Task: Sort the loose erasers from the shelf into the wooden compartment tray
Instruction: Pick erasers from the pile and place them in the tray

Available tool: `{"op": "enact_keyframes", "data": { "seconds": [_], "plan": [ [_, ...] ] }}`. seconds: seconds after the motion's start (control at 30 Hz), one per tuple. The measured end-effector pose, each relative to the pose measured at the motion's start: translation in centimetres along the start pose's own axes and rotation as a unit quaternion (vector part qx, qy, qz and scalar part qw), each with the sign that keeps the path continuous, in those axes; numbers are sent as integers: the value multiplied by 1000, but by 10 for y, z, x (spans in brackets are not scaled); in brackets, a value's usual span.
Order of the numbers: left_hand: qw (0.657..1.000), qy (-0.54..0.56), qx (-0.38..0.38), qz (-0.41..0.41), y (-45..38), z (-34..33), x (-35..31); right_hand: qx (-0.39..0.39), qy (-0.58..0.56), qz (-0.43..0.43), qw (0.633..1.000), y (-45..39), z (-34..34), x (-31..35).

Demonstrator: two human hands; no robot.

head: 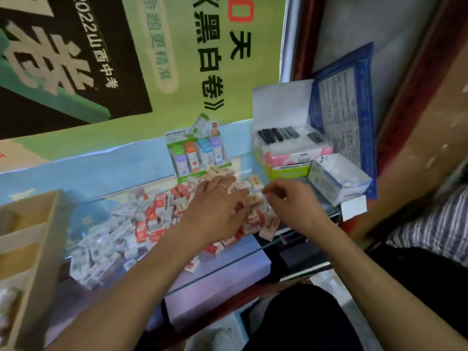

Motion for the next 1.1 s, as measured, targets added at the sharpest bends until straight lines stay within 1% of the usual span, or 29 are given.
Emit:
{"op": "enact_keyframes", "data": {
  "seconds": [0.07, 0.2, 0.27, 0.33, 0.43, 0.57, 0.63, 0.77, 0.9, 1.0, 1.1],
  "plan": [
    [999, -39, 14, 6, -1, -11, -1, 16, 27, 14, 999, -13, -4, 4],
    [999, -30, -45, 9, 6, -10, 11, 53, 55, 42, 996, -9, -27, 3],
    [998, -25, -57, 16, 9, -10, 20, 59, 58, 79, 993, 6, -40, 2],
    [997, -18, -69, 23, 10, -9, 26, 80, 90, 115, 986, 18, -53, -2],
    [995, -11, -95, 41, 11, -5, 34, 90, 138, 121, 979, 20, -53, -7],
    [989, -11, -109, 99, 14, -2, 49, 34, 173, 75, 981, 13, -37, -23],
    [988, -6, -110, 109, 14, -1, 51, 1, 180, 55, 982, 10, -29, -32],
    [989, 8, -107, 100, 14, -1, 47, -68, 191, 39, 978, 6, -18, -39],
    [988, 21, -132, 72, 12, 3, 39, -101, 190, 14, 977, -3, -12, -43],
    [992, 28, -119, 21, 0, 3, 24, -124, 179, 55, 975, -6, -13, -33],
    [997, 31, -71, 2, -17, -1, 14, -130, 151, 109, 974, -2, -18, -22]
  ]
}}
Point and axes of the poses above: each hand's wrist, its own y-axis away from the middle knuckle, its own z-axis out of the back of the hand, x = y × z, the point moved 9 cm from there along -y, towards the middle knuckle, and after that the axes turned 1 degree about -x, right-handed, at the moved point
